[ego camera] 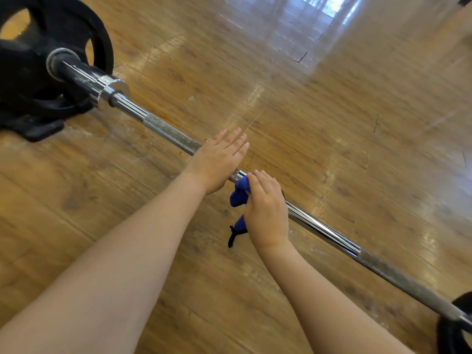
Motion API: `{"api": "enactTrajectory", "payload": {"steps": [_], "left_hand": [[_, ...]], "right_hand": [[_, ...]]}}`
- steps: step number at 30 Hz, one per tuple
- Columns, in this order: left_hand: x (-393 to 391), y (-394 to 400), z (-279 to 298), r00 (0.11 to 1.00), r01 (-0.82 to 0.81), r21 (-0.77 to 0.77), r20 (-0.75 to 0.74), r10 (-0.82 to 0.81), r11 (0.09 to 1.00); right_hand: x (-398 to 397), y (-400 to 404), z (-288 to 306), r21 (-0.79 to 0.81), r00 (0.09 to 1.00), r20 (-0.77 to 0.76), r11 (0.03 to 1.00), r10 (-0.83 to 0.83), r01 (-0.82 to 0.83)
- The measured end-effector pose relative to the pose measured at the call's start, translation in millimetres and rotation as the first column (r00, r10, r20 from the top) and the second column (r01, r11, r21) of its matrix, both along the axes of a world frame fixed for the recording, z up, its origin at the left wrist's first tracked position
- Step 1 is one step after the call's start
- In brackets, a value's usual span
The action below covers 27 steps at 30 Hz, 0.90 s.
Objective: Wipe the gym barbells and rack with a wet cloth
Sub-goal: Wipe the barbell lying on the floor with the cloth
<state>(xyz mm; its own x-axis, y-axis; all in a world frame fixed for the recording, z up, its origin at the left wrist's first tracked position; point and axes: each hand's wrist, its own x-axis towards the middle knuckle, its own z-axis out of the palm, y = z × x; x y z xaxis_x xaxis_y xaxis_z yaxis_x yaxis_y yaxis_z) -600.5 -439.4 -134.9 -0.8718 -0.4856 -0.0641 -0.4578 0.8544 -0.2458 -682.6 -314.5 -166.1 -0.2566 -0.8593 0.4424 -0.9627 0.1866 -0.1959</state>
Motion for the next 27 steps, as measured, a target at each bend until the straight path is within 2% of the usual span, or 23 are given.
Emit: {"api": "enactTrajectory", "payload": {"steps": [3,7,12,15,20,23,27], "left_hand": [[3,0,-5,0.999,-0.007,-0.052,-0.034,0.005,0.999],[8,-2,-20,0.986,0.049,-0.213,-0.143,-0.081,0.976],[10,-3,-17,0.984,0.047,-0.237,-0.156,-0.085,0.970],[9,-2,-10,0.998,0.007,-0.115,-0.059,-0.014,0.993],[3,-5,-3,1.000,0.022,-0.071,-0.011,-0.023,0.997],[3,-4,3,1.000,0.005,-0.013,0.019,-0.005,1.000],[0,-6,11,0.996,0.011,0.055,0.086,-0.016,0.998]], "right_hand": [[13,-9,-1,0.041,0.999,-0.033,0.999,-0.033,0.034],[5,-4,0,0.039,0.999,-0.043,0.999,0.016,-0.014],[-10,28,-5,-0.040,0.998,-0.061,0.999,-0.034,0.032],[-4,21,-7,-0.043,0.997,-0.053,0.998,-0.058,0.055],[18,-18,-3,0.010,1.000,-0.026,1.000,0.017,-0.017],[10,-10,-1,0.038,1.000,-0.020,0.999,0.017,-0.016],[-5,17,-1,-0.001,0.999,-0.027,1.000,-0.017,0.017]]}}
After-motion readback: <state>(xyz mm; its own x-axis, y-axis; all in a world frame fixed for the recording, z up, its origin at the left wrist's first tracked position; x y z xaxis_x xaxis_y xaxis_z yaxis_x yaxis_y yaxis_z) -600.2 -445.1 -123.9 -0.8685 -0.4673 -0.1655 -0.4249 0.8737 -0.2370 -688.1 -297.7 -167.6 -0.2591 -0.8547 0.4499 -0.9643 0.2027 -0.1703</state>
